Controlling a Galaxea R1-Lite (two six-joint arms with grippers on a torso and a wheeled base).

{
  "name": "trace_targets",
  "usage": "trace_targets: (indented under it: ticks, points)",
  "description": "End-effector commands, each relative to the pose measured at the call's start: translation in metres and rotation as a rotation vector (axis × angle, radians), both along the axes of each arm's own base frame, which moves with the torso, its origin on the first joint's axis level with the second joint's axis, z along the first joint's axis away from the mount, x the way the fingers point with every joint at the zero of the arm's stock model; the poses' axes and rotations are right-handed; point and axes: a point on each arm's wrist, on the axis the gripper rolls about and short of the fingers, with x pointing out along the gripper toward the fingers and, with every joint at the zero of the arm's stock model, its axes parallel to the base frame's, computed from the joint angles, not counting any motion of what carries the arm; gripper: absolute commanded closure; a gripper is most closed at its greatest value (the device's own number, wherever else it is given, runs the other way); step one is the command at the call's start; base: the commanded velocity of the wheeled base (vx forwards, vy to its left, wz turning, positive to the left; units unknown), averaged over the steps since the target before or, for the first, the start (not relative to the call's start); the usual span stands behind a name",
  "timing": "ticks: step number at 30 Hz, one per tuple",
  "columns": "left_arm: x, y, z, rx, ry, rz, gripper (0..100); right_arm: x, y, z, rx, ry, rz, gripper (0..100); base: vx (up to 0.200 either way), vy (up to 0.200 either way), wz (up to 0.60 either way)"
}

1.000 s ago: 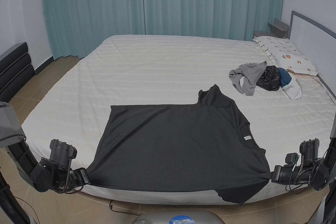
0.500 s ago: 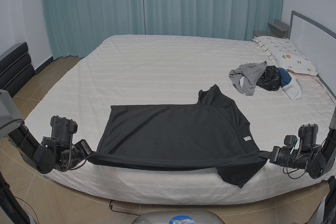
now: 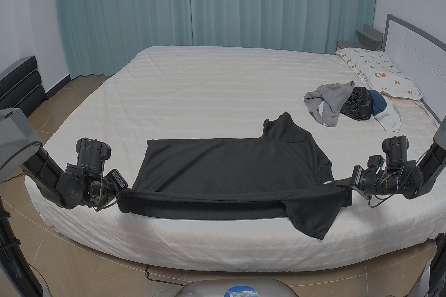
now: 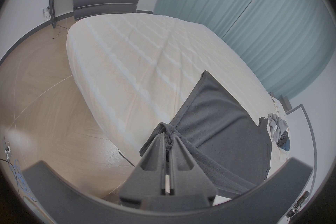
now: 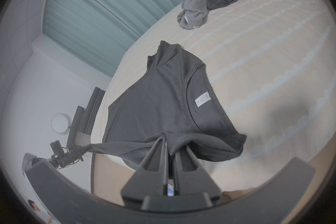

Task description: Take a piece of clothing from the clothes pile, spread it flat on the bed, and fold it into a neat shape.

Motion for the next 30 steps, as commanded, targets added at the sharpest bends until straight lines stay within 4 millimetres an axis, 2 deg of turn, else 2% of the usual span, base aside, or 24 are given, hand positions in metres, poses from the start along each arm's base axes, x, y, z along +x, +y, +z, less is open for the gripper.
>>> trace_targets:
  ticks: [1, 6, 10, 19, 29, 30]
  points:
    - [0.016, -0.002, -0.01, -0.004, 0.032, 0.005, 100, 0.026, 0.0, -0.001, 0.017, 0.024, -0.007, 100, 0.0, 0.0, 0.0]
    - [0.024, -0.003, -0.017, -0.006, 0.056, 0.007, 100, 0.043, 0.0, -0.005, 0.026, 0.058, -0.017, 100, 0.0, 0.0, 0.0]
    - [0.03, -0.003, -0.019, -0.036, 0.045, 0.036, 100, 0.049, 0.001, -0.004, 0.034, 0.066, -0.021, 100, 0.0, 0.0, 0.0]
    - [0.047, -0.003, -0.033, -0.057, 0.056, 0.046, 100, 0.07, 0.002, -0.015, 0.032, 0.093, -0.025, 100, 0.0, 0.0, 0.0]
    - [0.07, -0.004, -0.039, -0.103, 0.021, 0.092, 100, 0.09, 0.002, -0.022, 0.061, 0.118, -0.053, 100, 0.0, 0.0, 0.0]
    - [0.072, -0.004, -0.04, -0.104, 0.02, 0.094, 0, 0.091, 0.004, -0.023, 0.061, 0.119, -0.049, 0, 0.0, 0.0, 0.0]
